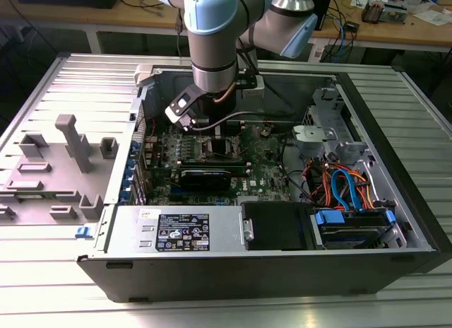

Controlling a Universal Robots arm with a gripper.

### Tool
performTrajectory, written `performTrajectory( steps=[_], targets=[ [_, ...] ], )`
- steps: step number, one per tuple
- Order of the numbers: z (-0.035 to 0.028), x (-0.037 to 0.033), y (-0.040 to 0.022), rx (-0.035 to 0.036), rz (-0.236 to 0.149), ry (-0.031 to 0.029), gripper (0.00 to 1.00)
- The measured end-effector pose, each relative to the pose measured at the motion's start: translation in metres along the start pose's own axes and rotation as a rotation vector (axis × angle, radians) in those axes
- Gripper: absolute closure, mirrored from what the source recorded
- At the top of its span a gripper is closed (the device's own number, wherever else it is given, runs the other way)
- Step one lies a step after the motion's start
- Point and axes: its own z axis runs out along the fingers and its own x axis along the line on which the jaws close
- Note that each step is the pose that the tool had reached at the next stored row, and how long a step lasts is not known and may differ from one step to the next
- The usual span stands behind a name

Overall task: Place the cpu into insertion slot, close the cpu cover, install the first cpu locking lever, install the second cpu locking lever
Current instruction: 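Place the cpu into insertion slot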

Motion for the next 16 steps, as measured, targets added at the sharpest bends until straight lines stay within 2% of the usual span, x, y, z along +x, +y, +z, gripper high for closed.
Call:
performTrajectory(
  steps=[11,12,14,16],
  targets=[
    [0.0021,0.0000,-0.0002,-0.0001,0.000,0.0003,0.46],
    [0.0026,0.0003,-0.0001,-0.0008,0.000,0.0020,0.45],
    [0.0022,0.0000,-0.0002,-0.0002,0.000,0.0005,0.33],
    [0.0022,0.0000,-0.0002,-0.0002,0.000,0.0005,0.33]
  ],
)
